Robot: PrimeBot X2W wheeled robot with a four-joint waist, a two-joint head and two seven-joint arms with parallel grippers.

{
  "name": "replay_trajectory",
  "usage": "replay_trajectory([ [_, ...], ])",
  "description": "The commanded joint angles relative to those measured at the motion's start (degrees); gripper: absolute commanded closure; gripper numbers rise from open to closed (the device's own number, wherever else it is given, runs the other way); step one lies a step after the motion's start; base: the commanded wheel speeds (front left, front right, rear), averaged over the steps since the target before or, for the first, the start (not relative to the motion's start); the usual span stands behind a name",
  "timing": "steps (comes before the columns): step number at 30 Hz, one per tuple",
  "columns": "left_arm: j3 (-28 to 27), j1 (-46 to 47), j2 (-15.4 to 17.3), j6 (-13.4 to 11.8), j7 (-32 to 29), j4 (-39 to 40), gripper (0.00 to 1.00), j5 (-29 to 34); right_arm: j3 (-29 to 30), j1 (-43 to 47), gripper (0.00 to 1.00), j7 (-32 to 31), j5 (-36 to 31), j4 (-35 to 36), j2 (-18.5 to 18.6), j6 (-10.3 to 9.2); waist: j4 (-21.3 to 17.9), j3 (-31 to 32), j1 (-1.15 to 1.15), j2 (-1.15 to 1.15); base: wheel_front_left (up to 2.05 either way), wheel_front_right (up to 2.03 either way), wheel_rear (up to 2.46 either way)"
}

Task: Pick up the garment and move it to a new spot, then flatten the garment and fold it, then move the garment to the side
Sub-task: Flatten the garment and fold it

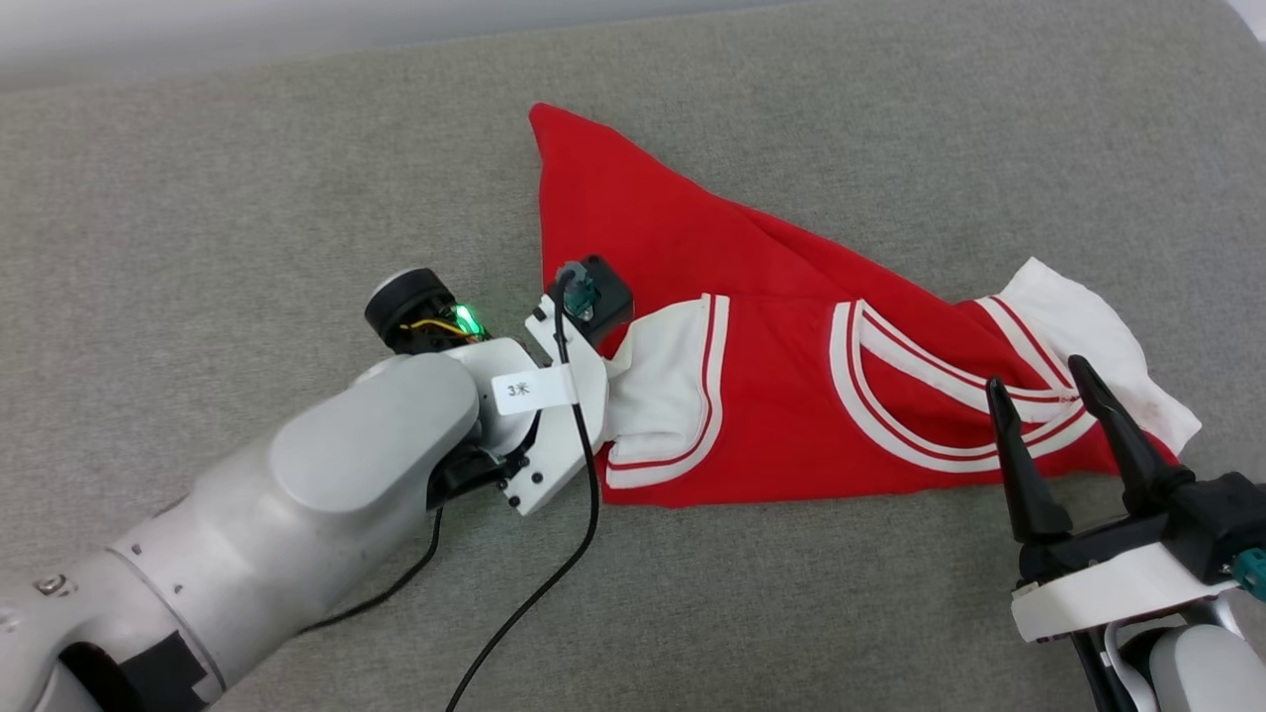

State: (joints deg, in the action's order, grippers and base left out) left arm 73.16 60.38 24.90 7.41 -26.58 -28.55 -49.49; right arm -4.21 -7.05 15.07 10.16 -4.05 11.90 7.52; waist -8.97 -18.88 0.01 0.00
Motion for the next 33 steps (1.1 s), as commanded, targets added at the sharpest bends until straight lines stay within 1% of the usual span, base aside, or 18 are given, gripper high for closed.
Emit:
replay_trajectory([
  [1,0.0,1.3,0.5,0.0,2.5,-0.1,1.0,0.5,0.3,0.2,0.0,0.1,-0.4,-0.1,0.0,-0.05,0.7,1.0,-0.01,0.0,0.0,0.0,0.0],
  [4,-0.2,3.1,1.1,0.0,7.6,-0.6,1.0,1.5,0.9,1.3,0.0,0.1,-0.3,-0.2,0.0,-0.05,1.8,2.5,-0.01,0.0,0.0,0.0,0.0],
  [8,-1.5,5.5,2.6,0.0,13.8,-2.7,1.0,3.0,1.1,2.3,0.0,0.1,-0.3,-0.2,0.2,-0.05,3.2,4.4,-0.01,0.0,0.0,0.0,0.0],
  [12,-2.9,7.2,4.7,-1.4,19.0,-4.8,1.0,5.1,1.2,3.1,0.0,0.1,-0.4,0.0,0.4,-0.05,4.5,6.1,-0.01,0.0,0.0,0.0,0.0],
  [15,-3.4,7.3,6.8,-3.5,22.6,-5.7,1.0,7.0,1.2,3.7,0.0,0.1,-0.6,0.1,0.4,-0.05,5.2,7.2,-0.01,0.0,0.0,0.0,0.0],
  [18,-4.1,4.8,9.6,-6.1,25.9,-6.0,1.0,7.8,1.4,4.2,0.0,0.1,-0.8,0.2,0.2,-0.05,5.6,8.2,-0.01,0.0,0.0,0.0,0.0],
  [21,-4.8,1.9,12.6,-8.1,29.2,-6.0,1.0,7.5,1.8,5.2,0.0,0.1,-0.7,0.3,-0.1,-0.05,6.1,9.1,-0.01,0.0,0.0,0.0,0.0],
  [25,-5.7,-4.4,15.6,-12.0,32.8,-4.4,1.0,5.9,2.5,6.8,0.0,0.1,-0.9,0.5,-0.4,-0.05,6.8,10.3,-0.01,0.0,0.0,0.0,0.0],
  [29,-6.2,-11.7,17.2,-15.4,35.6,-1.4,1.0,3.4,3.2,8.3,0.0,0.1,-1.0,0.5,-0.7,-0.05,7.6,11.5,-0.01,0.0,0.0,0.0,0.0],
  [33,-5.9,-19.2,17.6,-18.0,37.5,1.7,1.0,0.8,3.7,9.6,0.0,0.1,-0.9,0.4,-1.0,-0.05,8.3,12.7,-0.01,0.0,0.0,0.0,0.0],
])
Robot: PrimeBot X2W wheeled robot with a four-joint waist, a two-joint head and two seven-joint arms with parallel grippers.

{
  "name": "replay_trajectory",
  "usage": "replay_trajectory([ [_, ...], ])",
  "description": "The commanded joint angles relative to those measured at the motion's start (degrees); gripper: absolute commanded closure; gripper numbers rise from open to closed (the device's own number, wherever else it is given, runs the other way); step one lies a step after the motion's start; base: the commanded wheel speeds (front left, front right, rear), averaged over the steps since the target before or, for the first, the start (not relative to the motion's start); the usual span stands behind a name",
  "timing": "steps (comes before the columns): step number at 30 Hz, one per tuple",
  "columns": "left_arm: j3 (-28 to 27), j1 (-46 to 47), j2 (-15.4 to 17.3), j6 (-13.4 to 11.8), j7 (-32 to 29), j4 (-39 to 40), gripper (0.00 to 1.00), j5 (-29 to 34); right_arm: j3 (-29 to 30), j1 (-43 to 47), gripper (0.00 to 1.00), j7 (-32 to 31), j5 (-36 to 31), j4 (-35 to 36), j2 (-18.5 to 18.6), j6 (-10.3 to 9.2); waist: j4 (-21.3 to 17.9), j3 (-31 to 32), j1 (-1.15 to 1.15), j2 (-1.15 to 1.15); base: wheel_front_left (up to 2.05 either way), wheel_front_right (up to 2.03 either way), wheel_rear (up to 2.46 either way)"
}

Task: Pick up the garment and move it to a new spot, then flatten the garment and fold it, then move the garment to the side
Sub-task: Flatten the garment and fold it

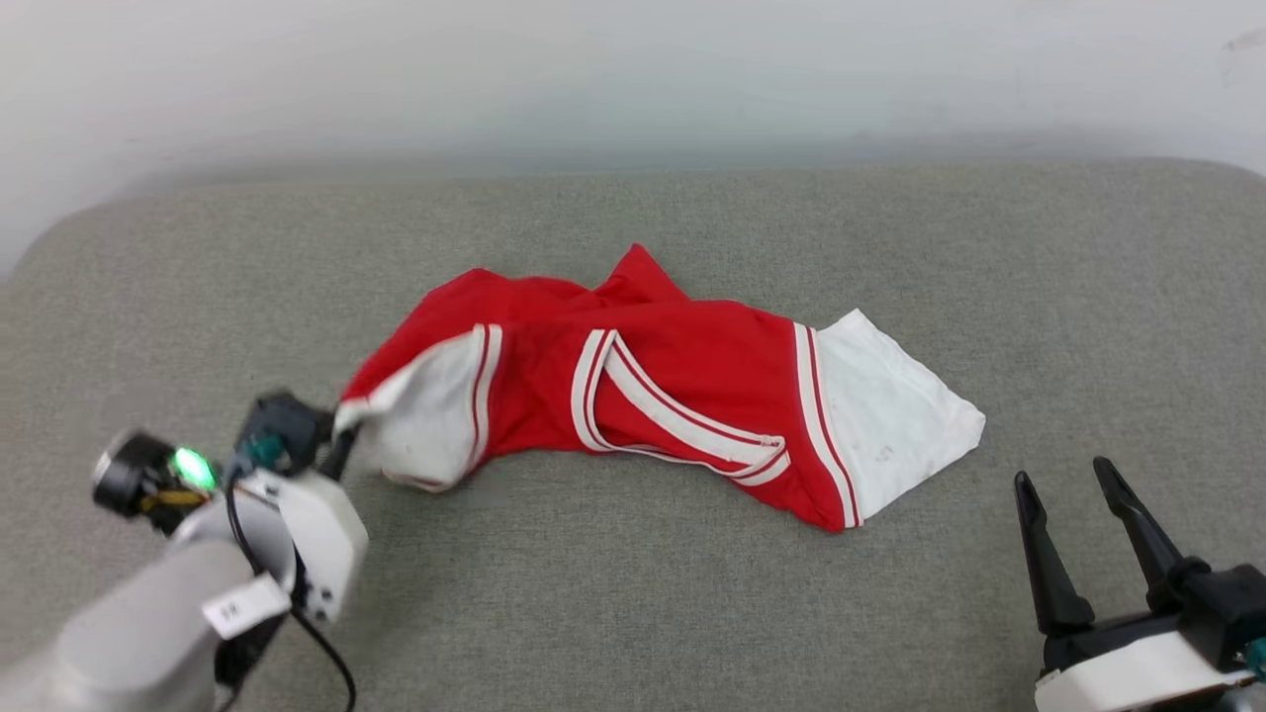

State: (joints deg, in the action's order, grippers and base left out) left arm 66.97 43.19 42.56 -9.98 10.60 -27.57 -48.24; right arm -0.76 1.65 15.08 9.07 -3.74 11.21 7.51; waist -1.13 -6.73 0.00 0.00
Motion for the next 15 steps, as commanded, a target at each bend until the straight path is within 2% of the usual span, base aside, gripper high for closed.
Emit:
replay_trajectory([
  [1,0.5,-3.8,-0.3,-1.4,0.7,1.7,1.0,-1.0,0.3,1.2,0.0,0.1,0.2,0.0,-0.3,-0.04,0.7,0.9,0.0,0.0,0.0,0.0,0.0],
  [10,3.8,-16.3,-3.5,-4.3,1.2,6.3,1.0,-2.7,1.6,3.9,0.0,0.1,0.7,-0.8,-0.9,-0.04,2.0,2.8,0.0,0.0,0.0,0.0,0.0],
  [15,4.5,-20.9,-6.2,-3.8,1.7,6.4,1.0,-3.6,2.2,4.8,0.0,0.1,0.9,-1.3,-1.1,-0.05,2.3,3.2,0.0,0.0,0.0,0.0,0.0],
])
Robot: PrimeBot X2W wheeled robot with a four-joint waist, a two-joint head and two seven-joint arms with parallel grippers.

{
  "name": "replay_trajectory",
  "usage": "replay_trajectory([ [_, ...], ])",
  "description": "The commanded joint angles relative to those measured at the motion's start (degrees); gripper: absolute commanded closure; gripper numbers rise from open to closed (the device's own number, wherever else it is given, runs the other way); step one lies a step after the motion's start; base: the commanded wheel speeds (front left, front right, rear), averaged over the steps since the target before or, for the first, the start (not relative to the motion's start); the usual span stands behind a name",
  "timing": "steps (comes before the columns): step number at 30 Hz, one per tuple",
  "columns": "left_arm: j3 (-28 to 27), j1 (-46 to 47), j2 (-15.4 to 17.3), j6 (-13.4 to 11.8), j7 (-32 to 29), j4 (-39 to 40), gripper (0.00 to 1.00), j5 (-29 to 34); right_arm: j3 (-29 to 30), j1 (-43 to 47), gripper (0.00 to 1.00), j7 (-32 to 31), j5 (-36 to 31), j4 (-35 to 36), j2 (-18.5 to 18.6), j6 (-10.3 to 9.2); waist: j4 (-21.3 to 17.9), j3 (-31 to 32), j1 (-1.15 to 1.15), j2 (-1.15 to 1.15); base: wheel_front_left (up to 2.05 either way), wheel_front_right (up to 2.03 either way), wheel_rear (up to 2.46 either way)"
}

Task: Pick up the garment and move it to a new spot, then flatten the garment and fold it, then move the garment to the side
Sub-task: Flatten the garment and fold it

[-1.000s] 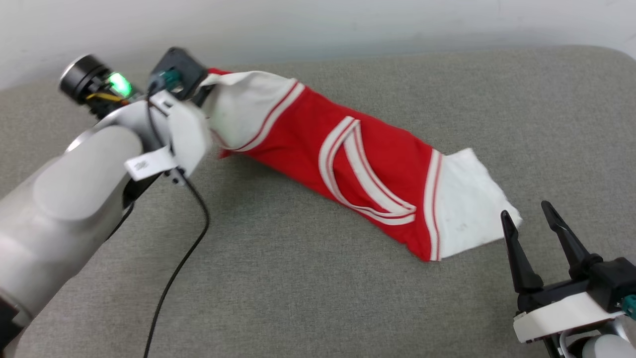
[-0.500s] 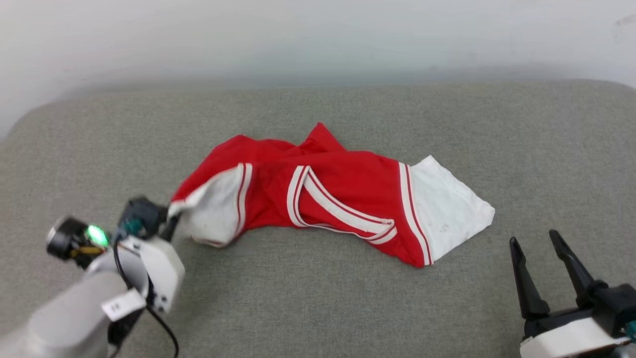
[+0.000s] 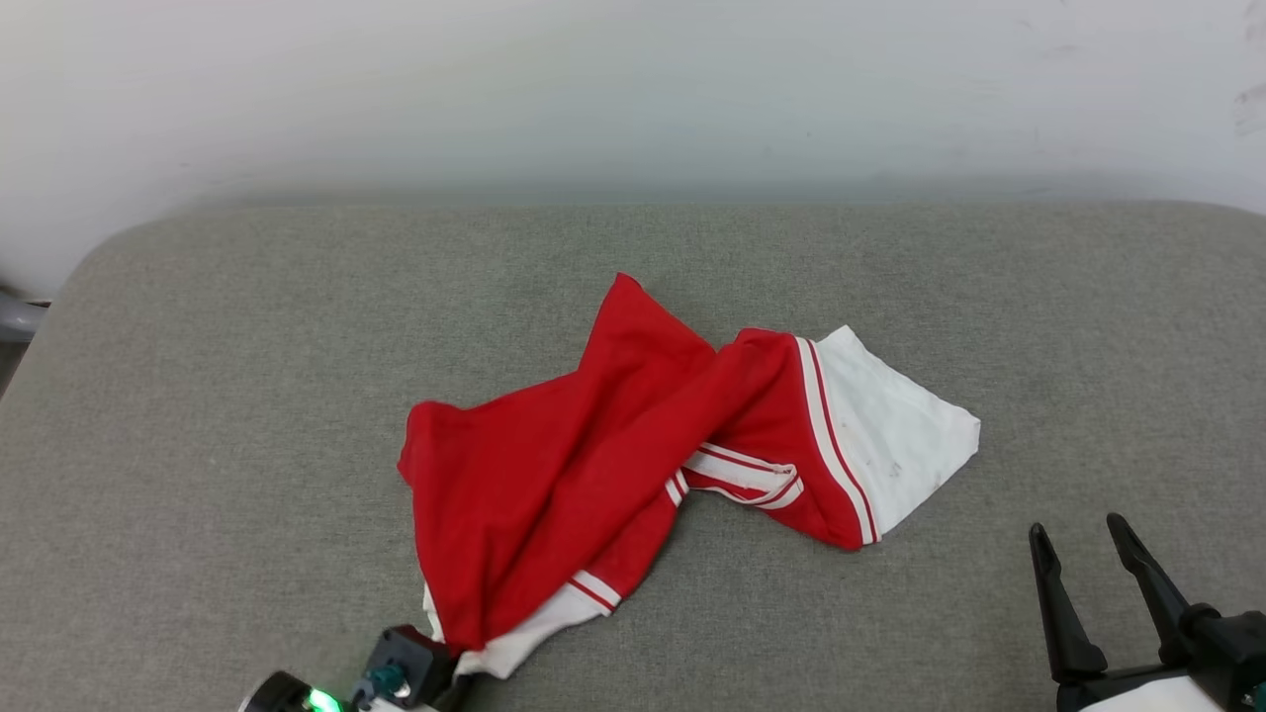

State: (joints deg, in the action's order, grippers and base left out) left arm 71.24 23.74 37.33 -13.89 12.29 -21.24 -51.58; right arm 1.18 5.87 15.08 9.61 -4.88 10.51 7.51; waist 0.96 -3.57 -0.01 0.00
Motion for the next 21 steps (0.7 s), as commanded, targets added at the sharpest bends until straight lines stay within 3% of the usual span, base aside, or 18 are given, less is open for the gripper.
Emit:
replay_trajectory([
  [1,0.3,-2.1,-1.4,0.3,0.0,0.0,1.0,-0.7,0.4,0.8,0.0,0.1,0.4,-0.3,-0.4,-0.04,0.3,0.1,0.01,0.0,0.0,0.0,0.0],
  [7,-0.2,-3.7,-2.7,1.9,0.4,-1.4,1.0,-2.5,0.8,1.2,0.0,0.1,0.4,-0.7,-0.6,-0.04,0.9,0.3,0.01,0.0,0.0,0.0,0.0],
  [8,-0.6,-3.7,-2.9,2.2,0.6,-1.2,0.92,-2.8,0.8,1.2,0.0,0.1,0.3,-0.8,-0.6,-0.04,1.0,0.4,0.01,0.0,0.0,0.0,0.0],
  [9,-0.6,-3.4,-2.7,2.2,0.9,-1.1,0.0,-2.4,0.7,1.1,0.0,0.1,0.3,-0.9,-0.7,-0.04,1.1,0.5,0.01,0.0,0.0,0.0,0.0],
  [14,-2.5,-1.4,-1.3,1.3,1.7,2.9,0.0,-1.7,1.1,1.6,0.0,0.1,0.4,-1.1,-1.0,-0.05,1.8,1.4,0.01,0.0,0.0,0.0,0.0],
  [21,-5.2,2.1,5.1,-2.2,0.3,13.7,0.0,-0.4,1.0,1.5,0.0,0.1,0.3,-1.1,-1.5,-0.04,1.7,1.8,0.01,0.0,0.0,0.0,0.0],
])
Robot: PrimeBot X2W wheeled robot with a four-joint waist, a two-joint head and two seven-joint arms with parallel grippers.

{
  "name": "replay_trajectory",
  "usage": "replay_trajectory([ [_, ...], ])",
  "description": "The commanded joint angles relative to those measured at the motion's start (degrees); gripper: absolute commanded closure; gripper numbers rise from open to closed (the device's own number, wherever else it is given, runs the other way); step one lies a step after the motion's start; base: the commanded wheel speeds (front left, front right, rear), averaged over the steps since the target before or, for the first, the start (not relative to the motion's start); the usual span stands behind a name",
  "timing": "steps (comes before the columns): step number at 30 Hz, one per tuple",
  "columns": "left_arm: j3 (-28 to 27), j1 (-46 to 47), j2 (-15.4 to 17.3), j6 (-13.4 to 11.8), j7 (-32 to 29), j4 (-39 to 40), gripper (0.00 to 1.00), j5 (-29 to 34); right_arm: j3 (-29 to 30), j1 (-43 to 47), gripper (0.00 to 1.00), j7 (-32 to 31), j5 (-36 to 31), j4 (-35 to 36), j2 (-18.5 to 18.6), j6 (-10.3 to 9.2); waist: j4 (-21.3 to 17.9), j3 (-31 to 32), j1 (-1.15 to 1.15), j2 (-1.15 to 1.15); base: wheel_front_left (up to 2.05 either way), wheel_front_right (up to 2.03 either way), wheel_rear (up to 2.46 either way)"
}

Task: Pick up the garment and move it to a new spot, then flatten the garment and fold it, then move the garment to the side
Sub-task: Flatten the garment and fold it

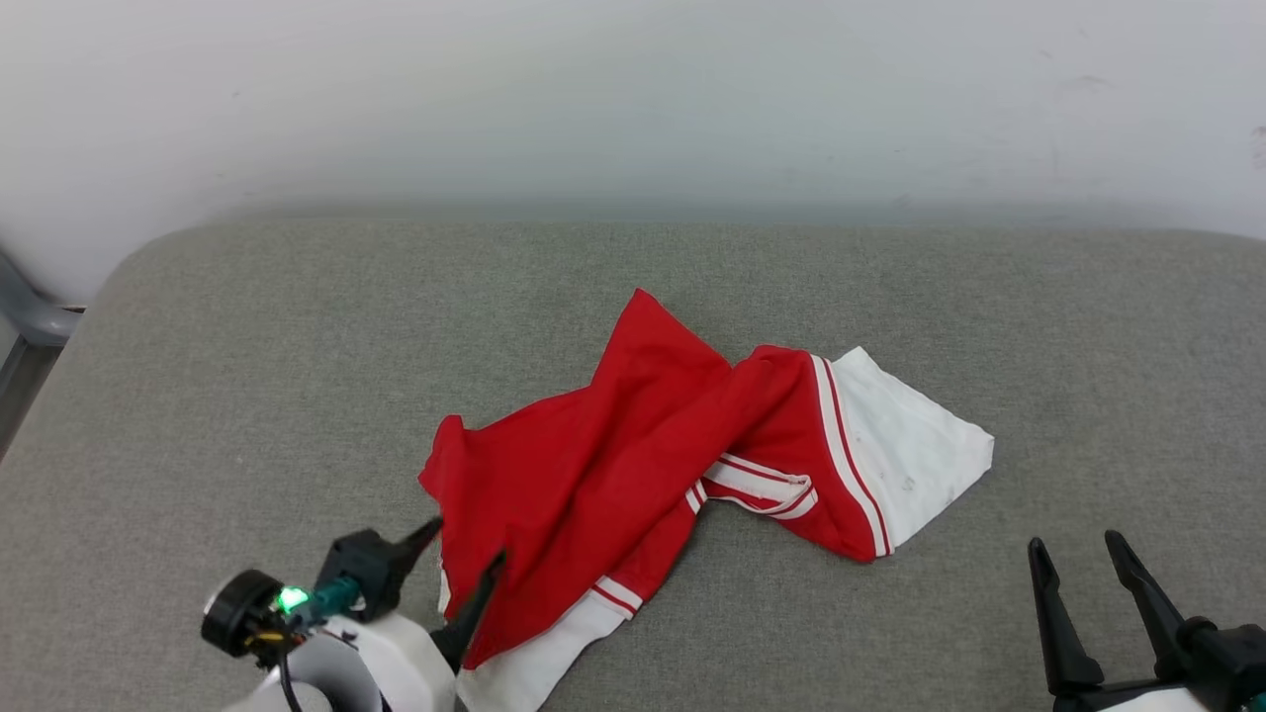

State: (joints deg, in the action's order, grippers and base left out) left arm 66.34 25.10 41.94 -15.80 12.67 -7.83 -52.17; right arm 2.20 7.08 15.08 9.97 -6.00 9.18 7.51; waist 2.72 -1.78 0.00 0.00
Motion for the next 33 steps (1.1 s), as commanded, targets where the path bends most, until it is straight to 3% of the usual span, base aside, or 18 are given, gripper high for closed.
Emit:
replay_trajectory([
  [1,-0.8,1.7,1.5,-1.0,-0.6,2.1,0.0,0.6,0.0,0.1,0.0,0.1,0.0,0.1,-0.3,-0.04,-0.2,0.0,0.0,0.0,0.0,0.0,0.0],
  [6,-3.6,7.1,6.7,-3.4,-3.4,8.5,0.0,2.4,0.0,-1.2,0.0,0.1,-0.1,0.3,-0.4,-0.04,-0.8,-0.9,0.0,0.0,0.0,0.0,0.0],
  [11,-6.8,14.5,9.8,-2.0,-5.9,11.1,0.0,3.5,-0.5,-2.6,0.0,0.1,-0.2,0.3,-0.2,-0.04,-1.6,-2.5,0.0,0.0,0.0,0.0,0.0],
  [16,-9.1,20.6,11.5,0.9,-9.1,10.7,0.0,2.6,-0.8,-4.3,0.0,0.1,-0.4,0.4,0.2,-0.04,-2.7,-4.5,0.0,0.0,0.0,0.0,0.0],
  [17,-9.3,23.1,11.4,3.2,-12.5,9.3,0.0,1.1,-0.8,-5.1,0.0,0.1,-0.5,0.6,0.4,-0.05,-3.3,-5.6,0.0,0.0,0.0,0.0,0.0],
  [19,-8.3,24.5,11.8,5.0,-16.4,8.1,0.0,0.3,-0.8,-5.4,0.0,0.1,-0.5,0.6,0.4,-0.04,-3.7,-6.4,0.0,0.0,0.0,0.0,0.0],
  [27,-4.3,26.7,10.4,11.2,-32.7,2.5,0.0,-6.7,-0.6,-6.7,0.0,0.1,-0.8,0.8,0.6,-0.04,-4.4,-9.0,0.0,0.0,0.0,0.0,0.0],
  [33,-2.6,26.3,7.6,14.3,-39.1,-2.9,0.0,-11.0,-1.0,-8.0,0.0,0.1,-0.9,0.9,1.0,-0.04,-4.8,-11.0,0.0,0.0,0.0,0.0,0.0],
])
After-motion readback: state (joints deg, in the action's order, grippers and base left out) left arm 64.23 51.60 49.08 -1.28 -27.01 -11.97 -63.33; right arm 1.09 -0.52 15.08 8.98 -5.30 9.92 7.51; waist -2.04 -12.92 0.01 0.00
